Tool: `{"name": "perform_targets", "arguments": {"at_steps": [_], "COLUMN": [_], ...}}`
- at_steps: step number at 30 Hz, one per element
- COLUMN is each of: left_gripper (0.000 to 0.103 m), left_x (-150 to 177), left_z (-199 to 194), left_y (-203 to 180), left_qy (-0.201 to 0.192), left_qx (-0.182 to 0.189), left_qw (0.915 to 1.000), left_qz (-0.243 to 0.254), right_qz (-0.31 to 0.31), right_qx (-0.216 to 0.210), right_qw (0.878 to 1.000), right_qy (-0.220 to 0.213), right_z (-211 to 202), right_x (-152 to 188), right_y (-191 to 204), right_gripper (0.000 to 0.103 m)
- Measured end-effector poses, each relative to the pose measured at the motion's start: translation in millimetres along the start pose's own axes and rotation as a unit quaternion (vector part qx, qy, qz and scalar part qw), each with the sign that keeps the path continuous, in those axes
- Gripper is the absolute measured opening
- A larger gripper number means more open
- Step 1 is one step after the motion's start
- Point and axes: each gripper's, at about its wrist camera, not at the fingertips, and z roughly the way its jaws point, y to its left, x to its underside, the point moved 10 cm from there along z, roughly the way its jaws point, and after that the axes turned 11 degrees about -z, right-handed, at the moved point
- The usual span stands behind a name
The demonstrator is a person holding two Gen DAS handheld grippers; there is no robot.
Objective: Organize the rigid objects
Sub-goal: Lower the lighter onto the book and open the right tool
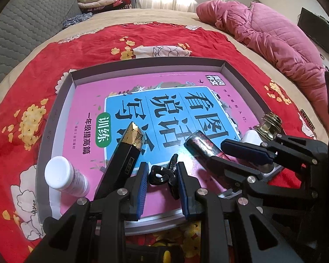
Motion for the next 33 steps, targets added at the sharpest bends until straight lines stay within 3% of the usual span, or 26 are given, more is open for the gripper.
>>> {"name": "perform_targets", "arguments": {"at_steps": [8, 20, 33], "left_gripper": [0.026, 0.026, 0.026], "left_x": [0.0, 1.2, 2.9], "left_z": [0.1, 1.2, 0.8], "left_y": [-0.2, -0.1, -2.9], "left_qy": [0.0, 0.0, 0.009], "left_qx": [-0.001, -0.01, -0.017], "left_qw": [1.0, 0.9999, 0.9998], "left_qz": [0.001, 0.007, 0.002], "right_qz": [-0.004, 0.034, 0.051], "right_qx": [0.0, 0.004, 0.013], "right_qw": [1.0, 0.997, 0.995], "right_qy": [-0.01, -0.075, -0.088], "right_z": [-3.1, -34.6, -41.6], "right_x": [-1.6, -14.7, -15.8], "right_y": [1.3, -11.7, -22.4], "right_gripper": [0.024, 0.028, 0.028]}}
